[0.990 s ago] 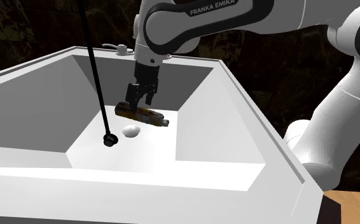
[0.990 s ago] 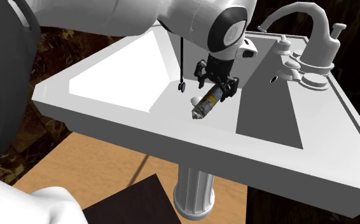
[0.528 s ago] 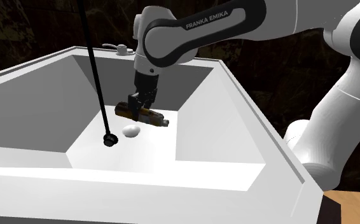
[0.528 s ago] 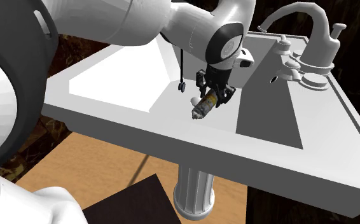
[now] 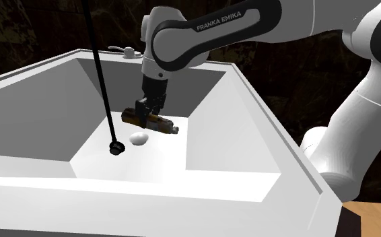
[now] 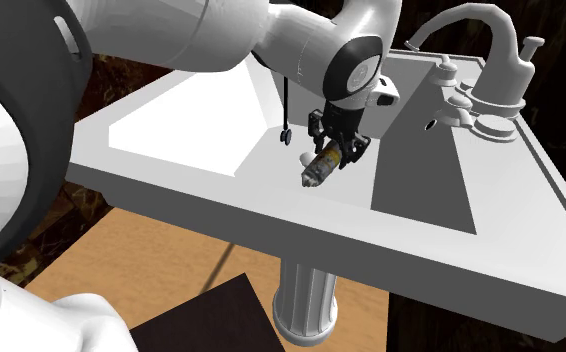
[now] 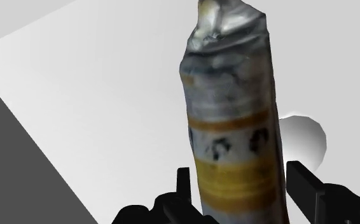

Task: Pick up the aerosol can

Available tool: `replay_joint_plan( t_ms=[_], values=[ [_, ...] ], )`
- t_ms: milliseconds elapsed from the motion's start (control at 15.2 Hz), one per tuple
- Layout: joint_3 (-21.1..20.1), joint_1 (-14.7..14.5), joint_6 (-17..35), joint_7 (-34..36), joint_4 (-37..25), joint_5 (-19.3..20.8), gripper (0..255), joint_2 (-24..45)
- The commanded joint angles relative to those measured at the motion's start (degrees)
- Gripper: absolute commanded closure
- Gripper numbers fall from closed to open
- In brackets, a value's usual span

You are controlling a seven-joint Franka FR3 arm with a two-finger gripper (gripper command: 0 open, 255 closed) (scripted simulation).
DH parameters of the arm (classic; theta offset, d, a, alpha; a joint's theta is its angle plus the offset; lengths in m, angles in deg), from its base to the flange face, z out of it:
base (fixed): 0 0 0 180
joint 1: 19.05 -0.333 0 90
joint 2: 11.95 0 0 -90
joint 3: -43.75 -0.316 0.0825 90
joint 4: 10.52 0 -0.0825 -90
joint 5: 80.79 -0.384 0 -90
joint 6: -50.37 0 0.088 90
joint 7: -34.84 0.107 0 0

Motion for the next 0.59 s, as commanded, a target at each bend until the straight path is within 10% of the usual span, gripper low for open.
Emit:
replay_joint_plan(
  t_ms=[0, 528],
  values=[
    [0.0, 0.0, 0.0, 0.0, 0.1, 0.0, 255, 0.0],
    [0.2, 0.2, -6.0, 0.9, -4.7, 0.4, 255, -1.3]
  ],
)
